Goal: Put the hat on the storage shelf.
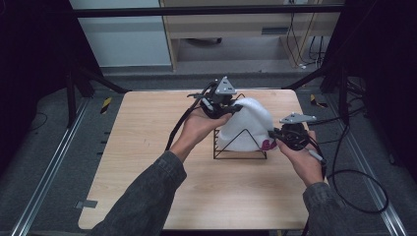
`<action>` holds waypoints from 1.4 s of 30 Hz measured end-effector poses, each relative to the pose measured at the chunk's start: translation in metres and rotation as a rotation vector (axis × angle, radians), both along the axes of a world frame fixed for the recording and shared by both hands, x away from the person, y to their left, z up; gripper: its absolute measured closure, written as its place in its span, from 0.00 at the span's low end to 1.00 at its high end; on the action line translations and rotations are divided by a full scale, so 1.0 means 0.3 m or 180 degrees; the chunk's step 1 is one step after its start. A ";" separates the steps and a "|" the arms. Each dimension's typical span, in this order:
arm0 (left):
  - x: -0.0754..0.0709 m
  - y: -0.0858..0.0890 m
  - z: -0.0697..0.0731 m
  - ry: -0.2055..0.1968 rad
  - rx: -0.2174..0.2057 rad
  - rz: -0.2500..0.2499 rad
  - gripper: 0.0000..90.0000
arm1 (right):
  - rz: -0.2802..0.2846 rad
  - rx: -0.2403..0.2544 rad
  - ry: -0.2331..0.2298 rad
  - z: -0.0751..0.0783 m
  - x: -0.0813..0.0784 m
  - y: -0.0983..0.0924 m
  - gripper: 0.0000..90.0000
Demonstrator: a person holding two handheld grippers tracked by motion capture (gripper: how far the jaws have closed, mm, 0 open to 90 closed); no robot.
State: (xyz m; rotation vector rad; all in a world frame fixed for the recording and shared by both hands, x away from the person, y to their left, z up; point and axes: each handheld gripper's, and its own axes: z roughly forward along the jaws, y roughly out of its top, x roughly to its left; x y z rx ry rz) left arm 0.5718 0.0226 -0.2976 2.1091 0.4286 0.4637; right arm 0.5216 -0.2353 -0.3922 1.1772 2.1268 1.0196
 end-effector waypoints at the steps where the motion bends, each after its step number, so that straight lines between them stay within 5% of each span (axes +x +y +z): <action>1: 0.001 -0.001 -0.003 0.0011 -0.0003 0.0001 0.88 | 0.0000 0.0000 0.0000 0.000 0.000 0.000 0.88; 23: 0.039 0.058 0.056 -0.0106 -0.0212 0.0236 0.88 | -0.0002 0.0147 -0.0290 0.069 0.036 0.038 0.88; 42: 0.005 0.033 -0.055 0.0078 0.0037 0.0053 0.87 | 0.0041 0.0008 0.0052 -0.061 0.005 0.028 0.87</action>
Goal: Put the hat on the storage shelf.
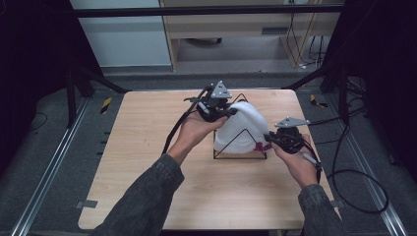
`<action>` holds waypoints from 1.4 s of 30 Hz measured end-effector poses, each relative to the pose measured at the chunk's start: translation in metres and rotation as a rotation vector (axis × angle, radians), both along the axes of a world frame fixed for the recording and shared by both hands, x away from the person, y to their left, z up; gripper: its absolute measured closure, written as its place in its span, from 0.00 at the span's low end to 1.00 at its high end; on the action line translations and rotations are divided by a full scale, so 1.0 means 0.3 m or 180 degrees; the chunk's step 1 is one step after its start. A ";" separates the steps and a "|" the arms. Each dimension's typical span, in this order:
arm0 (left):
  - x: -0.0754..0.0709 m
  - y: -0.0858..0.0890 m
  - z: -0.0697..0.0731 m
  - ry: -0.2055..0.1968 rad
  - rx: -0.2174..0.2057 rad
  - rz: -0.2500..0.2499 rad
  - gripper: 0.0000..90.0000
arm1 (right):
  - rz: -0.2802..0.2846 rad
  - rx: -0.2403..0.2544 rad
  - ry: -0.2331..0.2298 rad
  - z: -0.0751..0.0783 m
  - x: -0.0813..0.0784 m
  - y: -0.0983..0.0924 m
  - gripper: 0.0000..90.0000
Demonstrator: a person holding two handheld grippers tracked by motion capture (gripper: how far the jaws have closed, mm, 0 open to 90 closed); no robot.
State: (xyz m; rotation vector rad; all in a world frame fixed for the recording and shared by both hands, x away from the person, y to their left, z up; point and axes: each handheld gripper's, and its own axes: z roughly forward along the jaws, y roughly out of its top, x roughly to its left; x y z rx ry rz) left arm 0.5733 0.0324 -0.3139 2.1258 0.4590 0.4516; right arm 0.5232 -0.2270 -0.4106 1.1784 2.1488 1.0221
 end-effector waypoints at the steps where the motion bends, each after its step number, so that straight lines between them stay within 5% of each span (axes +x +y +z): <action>1: -0.002 0.000 -0.006 -0.0001 0.0021 -0.0004 0.87 | -0.0002 -0.0004 0.0015 -0.003 -0.002 0.001 0.87; 8: -0.001 -0.005 -0.028 0.0115 0.0047 -0.0003 0.80 | 0.0012 0.0061 0.0056 -0.022 -0.016 -0.008 0.81; 14: -0.025 0.009 -0.004 0.0102 -0.0022 0.0045 0.45 | -0.0062 0.0135 -0.0002 -0.015 -0.059 -0.026 0.65; 23: -0.060 0.039 0.013 0.0122 -0.0026 0.0064 0.15 | -0.0221 0.0167 -0.0082 -0.007 -0.112 -0.049 0.41; 32: -0.145 0.119 0.025 0.0092 -0.0093 -0.0065 0.05 | -0.0230 0.0244 -0.0128 0.004 -0.203 -0.029 0.18; 42: -0.271 0.263 -0.039 0.0108 -0.0073 0.0007 0.05 | 0.0170 0.0088 -0.0166 -0.046 -0.325 0.083 0.11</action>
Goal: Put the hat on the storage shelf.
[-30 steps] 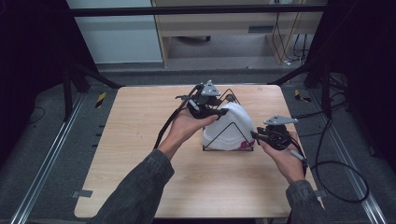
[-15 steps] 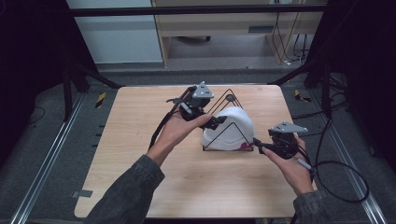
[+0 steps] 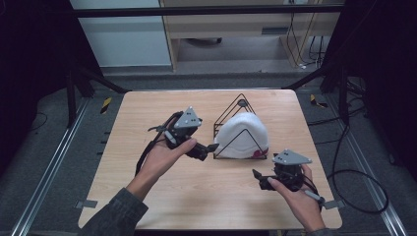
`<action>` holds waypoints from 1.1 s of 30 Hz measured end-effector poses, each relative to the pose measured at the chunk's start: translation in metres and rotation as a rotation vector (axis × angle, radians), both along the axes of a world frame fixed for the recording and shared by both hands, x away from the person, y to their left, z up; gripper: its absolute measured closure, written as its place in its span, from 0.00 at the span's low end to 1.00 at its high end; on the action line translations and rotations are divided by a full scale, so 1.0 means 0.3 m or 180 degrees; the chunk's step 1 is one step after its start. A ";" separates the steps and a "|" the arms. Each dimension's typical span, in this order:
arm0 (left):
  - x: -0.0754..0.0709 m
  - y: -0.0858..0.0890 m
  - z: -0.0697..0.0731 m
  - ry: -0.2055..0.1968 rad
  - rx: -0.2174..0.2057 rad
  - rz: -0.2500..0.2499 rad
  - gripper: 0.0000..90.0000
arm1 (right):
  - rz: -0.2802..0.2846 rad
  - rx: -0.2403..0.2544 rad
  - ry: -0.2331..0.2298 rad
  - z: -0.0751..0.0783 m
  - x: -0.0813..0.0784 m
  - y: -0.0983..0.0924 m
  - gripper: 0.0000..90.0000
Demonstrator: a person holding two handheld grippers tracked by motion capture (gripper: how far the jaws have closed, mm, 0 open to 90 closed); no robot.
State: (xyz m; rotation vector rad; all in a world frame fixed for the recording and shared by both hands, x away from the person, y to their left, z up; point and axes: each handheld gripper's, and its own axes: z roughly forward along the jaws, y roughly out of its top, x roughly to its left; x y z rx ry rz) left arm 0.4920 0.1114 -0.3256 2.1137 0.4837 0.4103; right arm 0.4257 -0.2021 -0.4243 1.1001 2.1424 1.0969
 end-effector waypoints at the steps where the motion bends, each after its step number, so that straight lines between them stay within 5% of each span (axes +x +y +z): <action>1: -0.009 0.013 -0.009 -0.0003 0.0016 0.0009 0.05 | 0.0031 -0.0023 0.0015 -0.003 -0.007 0.016 0.11; 22: -0.078 0.296 -0.218 0.0240 0.0089 0.0499 0.05 | 0.0774 -0.0309 0.0252 -0.111 -0.016 0.294 0.18; 33: -0.122 0.419 -0.348 0.0387 0.0338 0.0644 0.05 | 0.0945 -0.0337 0.0457 -0.171 0.021 0.433 0.18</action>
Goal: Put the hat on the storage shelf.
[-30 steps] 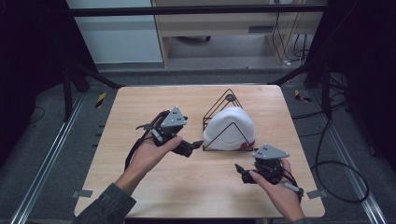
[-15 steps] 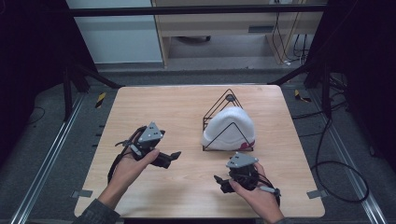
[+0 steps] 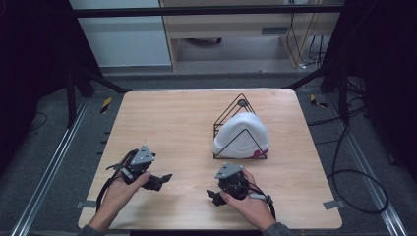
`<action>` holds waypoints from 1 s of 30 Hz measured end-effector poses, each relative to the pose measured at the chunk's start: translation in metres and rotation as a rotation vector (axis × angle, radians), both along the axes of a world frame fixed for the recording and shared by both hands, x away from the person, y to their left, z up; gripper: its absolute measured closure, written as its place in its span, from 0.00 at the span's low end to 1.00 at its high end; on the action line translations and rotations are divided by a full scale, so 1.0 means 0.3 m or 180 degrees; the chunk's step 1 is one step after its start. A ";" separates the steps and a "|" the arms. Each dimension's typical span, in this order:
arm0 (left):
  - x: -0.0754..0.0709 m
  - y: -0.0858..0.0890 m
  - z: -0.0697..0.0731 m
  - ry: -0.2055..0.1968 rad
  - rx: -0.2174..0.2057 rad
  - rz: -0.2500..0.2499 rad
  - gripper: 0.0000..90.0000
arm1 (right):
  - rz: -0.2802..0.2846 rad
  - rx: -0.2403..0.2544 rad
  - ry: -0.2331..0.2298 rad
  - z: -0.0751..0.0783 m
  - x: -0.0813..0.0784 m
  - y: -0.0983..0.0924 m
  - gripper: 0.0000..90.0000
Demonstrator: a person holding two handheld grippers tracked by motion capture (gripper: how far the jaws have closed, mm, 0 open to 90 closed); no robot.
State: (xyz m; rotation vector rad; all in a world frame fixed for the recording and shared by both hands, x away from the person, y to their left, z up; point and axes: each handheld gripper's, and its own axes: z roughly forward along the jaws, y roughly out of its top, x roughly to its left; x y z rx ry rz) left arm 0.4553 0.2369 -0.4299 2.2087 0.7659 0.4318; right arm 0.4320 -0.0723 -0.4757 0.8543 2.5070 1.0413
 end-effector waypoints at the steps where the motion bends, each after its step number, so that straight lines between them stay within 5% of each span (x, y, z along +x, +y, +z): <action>1: -0.005 0.014 -0.012 0.0011 0.0019 0.0018 0.05 | 0.0008 0.0019 0.0034 -0.007 0.007 0.013 0.18; 13: -0.005 0.171 -0.136 0.0173 -0.0019 0.0394 0.05 | -0.0063 0.0084 0.0129 -0.028 0.103 0.136 0.18; 30: 0.025 0.231 -0.210 0.0243 -0.0105 0.0653 0.05 | -0.0343 0.0145 0.0147 -0.067 0.170 0.168 0.19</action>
